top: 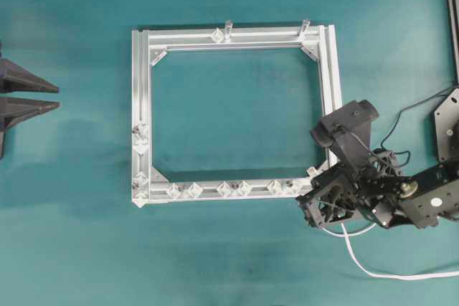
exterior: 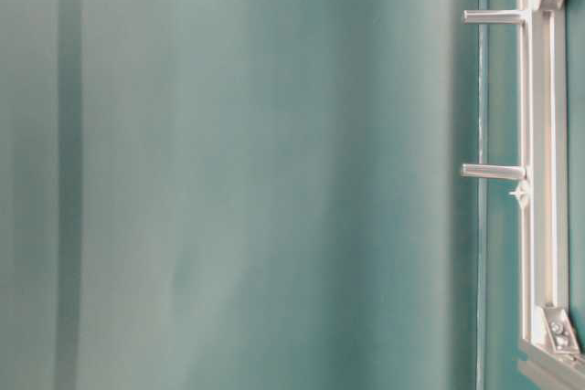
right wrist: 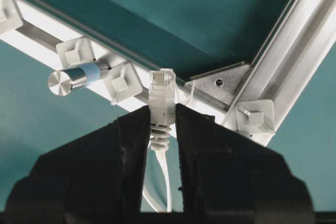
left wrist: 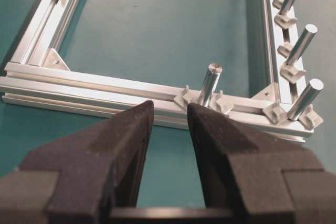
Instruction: Move the cable alternately left and right between 8 closely spaced pins so it hooks onto each one.
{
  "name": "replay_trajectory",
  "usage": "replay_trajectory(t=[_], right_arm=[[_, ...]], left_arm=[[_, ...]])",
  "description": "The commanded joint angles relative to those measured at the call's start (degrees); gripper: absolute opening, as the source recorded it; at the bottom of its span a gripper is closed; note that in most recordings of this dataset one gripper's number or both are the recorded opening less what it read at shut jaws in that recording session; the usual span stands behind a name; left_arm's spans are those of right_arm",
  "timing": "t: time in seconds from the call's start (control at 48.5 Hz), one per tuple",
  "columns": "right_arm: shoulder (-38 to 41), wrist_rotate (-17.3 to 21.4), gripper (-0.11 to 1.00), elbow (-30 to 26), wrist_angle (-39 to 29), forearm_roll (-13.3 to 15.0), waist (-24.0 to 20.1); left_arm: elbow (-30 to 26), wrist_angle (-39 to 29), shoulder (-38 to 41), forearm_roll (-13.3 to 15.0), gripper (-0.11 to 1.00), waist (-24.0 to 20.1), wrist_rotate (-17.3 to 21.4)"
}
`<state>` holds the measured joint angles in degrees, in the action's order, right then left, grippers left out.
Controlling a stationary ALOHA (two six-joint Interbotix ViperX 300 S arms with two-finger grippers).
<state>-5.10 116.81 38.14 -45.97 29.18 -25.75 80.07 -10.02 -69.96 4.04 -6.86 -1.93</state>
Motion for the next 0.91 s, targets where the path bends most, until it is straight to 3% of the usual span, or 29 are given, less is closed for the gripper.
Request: replay_trajectory(t=[0.0,0.206,0.454,0.887], right_arm=[[-0.6,0.0,0.18,-0.4,-0.2,0.4,1.3],[-0.6,-1.1,0.18,-0.4,0.2,0.5,5.5],[-0.6,-2.8,0.18,-0.4,1.0,2.8,10.2],[1.8,-7.6,0.18,-1.9,8.1,4.0,16.0]], left_arm=[[-0.7,0.3,0.4,-0.2,0.36,0.1,-0.1],[-0.7,0.3,0.4,-0.2,0.36,0.1,-0.1],[-0.7,0.3,0.4,-0.2,0.36,0.1,-0.1],[-0.6,0.3,0.4,-0.2,0.36,0.1,0.0]])
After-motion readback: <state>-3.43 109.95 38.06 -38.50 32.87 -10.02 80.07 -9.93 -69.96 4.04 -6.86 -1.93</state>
